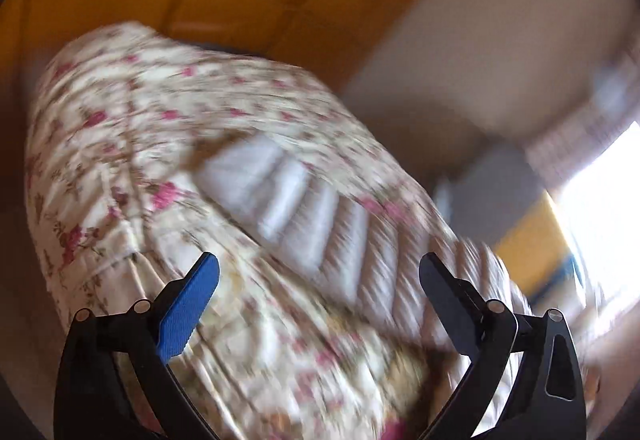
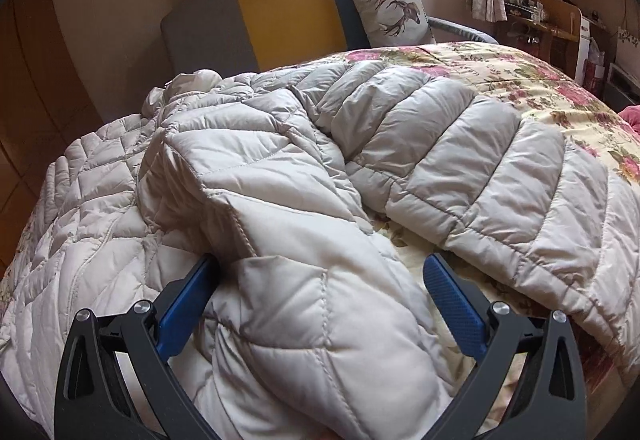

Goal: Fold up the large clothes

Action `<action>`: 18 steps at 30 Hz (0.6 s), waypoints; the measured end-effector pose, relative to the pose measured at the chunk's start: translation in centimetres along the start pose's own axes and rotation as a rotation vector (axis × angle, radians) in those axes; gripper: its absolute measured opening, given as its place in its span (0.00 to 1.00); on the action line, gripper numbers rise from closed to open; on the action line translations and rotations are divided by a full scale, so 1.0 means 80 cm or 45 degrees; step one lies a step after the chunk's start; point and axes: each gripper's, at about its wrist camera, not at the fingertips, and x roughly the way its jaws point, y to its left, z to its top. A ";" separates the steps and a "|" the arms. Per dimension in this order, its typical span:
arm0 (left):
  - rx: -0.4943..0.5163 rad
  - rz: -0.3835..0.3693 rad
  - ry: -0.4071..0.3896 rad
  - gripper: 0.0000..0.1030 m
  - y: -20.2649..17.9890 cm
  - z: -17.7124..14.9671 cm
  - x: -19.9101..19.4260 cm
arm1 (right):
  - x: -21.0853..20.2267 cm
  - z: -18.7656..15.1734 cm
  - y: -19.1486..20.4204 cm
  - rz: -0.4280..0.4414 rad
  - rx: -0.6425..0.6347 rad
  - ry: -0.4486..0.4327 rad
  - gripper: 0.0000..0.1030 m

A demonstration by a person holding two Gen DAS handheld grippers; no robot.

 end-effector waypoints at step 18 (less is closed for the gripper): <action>0.714 -0.226 0.665 0.21 -0.134 -0.217 -0.022 | -0.026 -0.022 -0.025 0.182 -0.056 0.243 0.56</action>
